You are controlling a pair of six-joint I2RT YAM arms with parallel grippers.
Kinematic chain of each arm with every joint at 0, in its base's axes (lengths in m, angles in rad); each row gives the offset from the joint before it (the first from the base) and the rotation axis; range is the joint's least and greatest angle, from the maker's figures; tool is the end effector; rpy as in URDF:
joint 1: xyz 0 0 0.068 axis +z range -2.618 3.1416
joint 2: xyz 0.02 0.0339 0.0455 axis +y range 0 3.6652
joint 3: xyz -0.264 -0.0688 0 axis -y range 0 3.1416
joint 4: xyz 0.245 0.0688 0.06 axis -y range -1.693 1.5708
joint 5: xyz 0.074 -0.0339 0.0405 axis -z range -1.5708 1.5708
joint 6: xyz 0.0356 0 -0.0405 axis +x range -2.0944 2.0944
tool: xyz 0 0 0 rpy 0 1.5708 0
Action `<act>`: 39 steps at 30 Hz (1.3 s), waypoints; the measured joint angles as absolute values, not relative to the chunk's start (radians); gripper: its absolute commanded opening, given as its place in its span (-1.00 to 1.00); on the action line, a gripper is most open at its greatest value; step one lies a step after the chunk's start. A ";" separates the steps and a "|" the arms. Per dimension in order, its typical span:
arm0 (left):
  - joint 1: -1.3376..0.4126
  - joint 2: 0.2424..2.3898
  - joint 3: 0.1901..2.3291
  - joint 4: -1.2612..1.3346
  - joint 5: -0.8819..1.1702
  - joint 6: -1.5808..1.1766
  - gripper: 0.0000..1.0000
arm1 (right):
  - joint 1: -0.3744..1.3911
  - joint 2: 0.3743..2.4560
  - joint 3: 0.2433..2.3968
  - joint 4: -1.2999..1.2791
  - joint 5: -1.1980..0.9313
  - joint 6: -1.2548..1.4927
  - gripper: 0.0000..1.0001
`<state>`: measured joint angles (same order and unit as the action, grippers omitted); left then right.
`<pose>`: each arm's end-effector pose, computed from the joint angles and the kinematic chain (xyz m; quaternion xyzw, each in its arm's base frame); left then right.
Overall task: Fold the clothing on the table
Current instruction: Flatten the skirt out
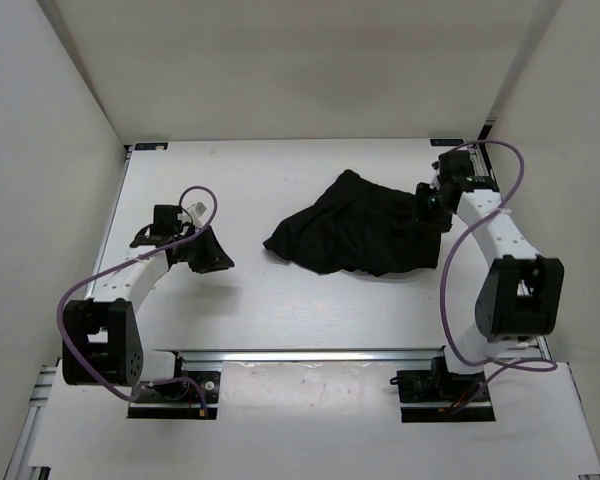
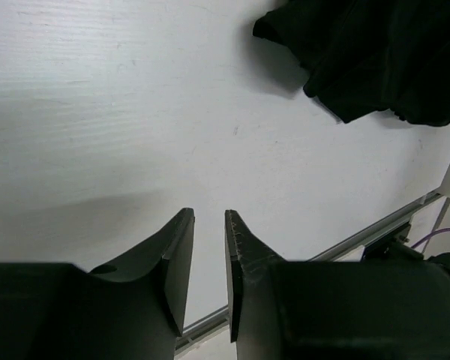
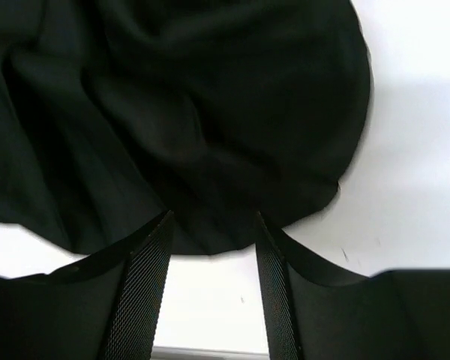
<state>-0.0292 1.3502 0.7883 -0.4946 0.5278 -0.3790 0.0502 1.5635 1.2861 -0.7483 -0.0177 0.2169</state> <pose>0.2524 -0.0253 0.2001 -0.0971 0.9309 -0.2968 0.1893 0.3265 0.0170 0.2744 0.0778 0.9599 0.0443 0.2656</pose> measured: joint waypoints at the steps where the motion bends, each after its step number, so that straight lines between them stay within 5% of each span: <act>1: -0.038 1.338 0.781 -0.495 0.522 -0.377 -0.29 | 0.051 1.603 1.309 -0.739 -0.028 0.218 0.06; 9: -0.064 1.252 0.739 -0.485 0.555 -0.392 -0.33 | 0.052 1.938 1.602 -0.633 -0.028 0.200 0.34; 15: -0.063 1.196 0.636 -0.497 0.591 -0.413 -0.38 | 0.088 2.155 1.819 -0.581 0.039 0.143 0.36; 16: -0.058 1.188 0.629 -0.504 0.592 -0.413 -0.37 | 0.093 2.173 1.823 -0.577 0.038 0.141 0.31; 18: -0.047 1.180 0.628 -0.519 0.592 -0.412 -0.40 | 0.099 2.211 1.824 -0.578 0.025 0.130 -0.28; 19: -0.045 1.177 0.628 -0.521 0.592 -0.412 -0.40 | 0.101 2.229 1.828 -0.581 0.013 0.125 -0.99; 26: -0.029 1.179 0.628 -0.517 0.614 -0.424 -0.42 | 0.115 2.266 1.954 -0.708 -0.122 0.118 -1.00; 34: -0.043 1.210 0.628 -0.478 0.624 -0.446 -0.45 | 0.284 1.703 1.866 -0.649 -0.413 0.105 -1.00; 35: -0.045 1.215 0.628 -0.472 0.625 -0.446 -0.46 | 0.308 1.617 1.826 -0.628 -0.460 0.105 -0.91; 36: -0.047 1.219 0.628 -0.468 0.625 -0.446 -0.45 | 0.330 1.527 1.772 -0.610 -0.506 0.106 -0.42; 39: -0.049 1.222 0.627 -0.463 0.625 -0.445 -0.43 | 0.371 1.324 1.575 -0.616 -0.624 0.130 0.19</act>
<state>-0.0490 1.2221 0.6270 -0.4629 0.6250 -0.4454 0.3706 1.3243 1.5753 -0.6155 -0.6243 0.1299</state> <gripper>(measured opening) 0.280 0.414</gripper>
